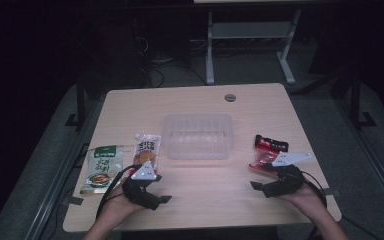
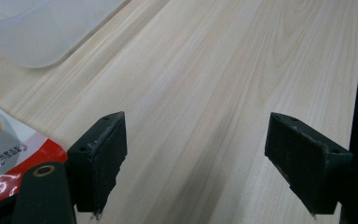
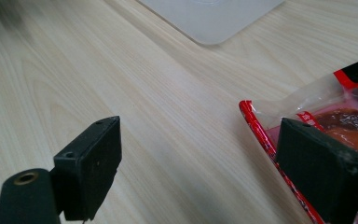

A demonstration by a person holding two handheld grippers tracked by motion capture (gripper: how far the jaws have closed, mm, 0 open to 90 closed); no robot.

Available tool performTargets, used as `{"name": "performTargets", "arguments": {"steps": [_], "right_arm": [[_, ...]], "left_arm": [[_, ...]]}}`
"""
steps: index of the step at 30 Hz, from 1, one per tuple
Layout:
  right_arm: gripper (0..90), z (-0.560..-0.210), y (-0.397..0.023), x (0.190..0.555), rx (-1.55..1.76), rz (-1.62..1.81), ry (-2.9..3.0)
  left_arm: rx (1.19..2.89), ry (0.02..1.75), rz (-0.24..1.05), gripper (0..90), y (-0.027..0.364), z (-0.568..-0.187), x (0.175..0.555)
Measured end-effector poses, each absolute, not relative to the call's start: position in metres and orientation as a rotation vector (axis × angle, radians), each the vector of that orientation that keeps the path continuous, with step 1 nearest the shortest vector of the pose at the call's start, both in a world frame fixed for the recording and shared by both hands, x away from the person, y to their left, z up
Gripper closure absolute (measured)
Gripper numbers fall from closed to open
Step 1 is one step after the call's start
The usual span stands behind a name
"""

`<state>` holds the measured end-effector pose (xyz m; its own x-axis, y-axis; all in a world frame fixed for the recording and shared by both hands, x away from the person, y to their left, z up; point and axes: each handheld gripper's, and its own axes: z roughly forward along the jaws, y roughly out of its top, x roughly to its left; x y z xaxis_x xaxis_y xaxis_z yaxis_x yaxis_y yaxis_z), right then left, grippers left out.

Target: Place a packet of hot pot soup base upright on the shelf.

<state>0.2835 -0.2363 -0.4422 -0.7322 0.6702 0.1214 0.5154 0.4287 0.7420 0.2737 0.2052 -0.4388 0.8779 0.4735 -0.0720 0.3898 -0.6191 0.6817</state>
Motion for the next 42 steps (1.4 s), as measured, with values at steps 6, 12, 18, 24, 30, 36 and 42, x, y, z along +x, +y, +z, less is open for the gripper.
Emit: {"name": "performTargets", "arguments": {"steps": [6, 12, 18, 24, 30, 36, 42], "right_arm": [[14.1, -0.441, -0.238, 0.284, 1.053, 1.187, 2.48], [17.7, -0.438, -0.242, 0.291, 1.054, 1.192, 2.486], [39.6, -0.428, -0.242, 0.298, 1.075, 1.141, 2.435], [62.1, -0.423, -0.244, 0.302, 1.115, 1.121, 2.438], [84.7, -0.417, -0.25, 0.311, 1.142, 1.112, 2.458], [89.7, -0.416, -0.263, 0.326, 1.187, 1.11, 2.424], [89.8, -0.415, -0.272, 0.341, 1.195, 1.096, 2.4]], "left_arm": [[2.319, 0.621, 0.15, 20.5, 0.206, -0.437, 0.275], [2.314, 0.651, 0.153, 20.5, 0.206, -0.436, 0.277], [2.296, 0.653, 0.161, 19.8, 0.208, -0.433, 0.274], [2.287, 0.656, 0.172, 19.2, 0.212, -0.431, 0.271], [2.242, 0.698, 0.158, 19.2, 0.217, -0.426, 0.271], [2.25, 0.697, 0.141, 19.2, 0.216, -0.427, 0.272], [2.262, 0.715, 0.133, 19.2, 0.211, -0.426, 0.273]]}}
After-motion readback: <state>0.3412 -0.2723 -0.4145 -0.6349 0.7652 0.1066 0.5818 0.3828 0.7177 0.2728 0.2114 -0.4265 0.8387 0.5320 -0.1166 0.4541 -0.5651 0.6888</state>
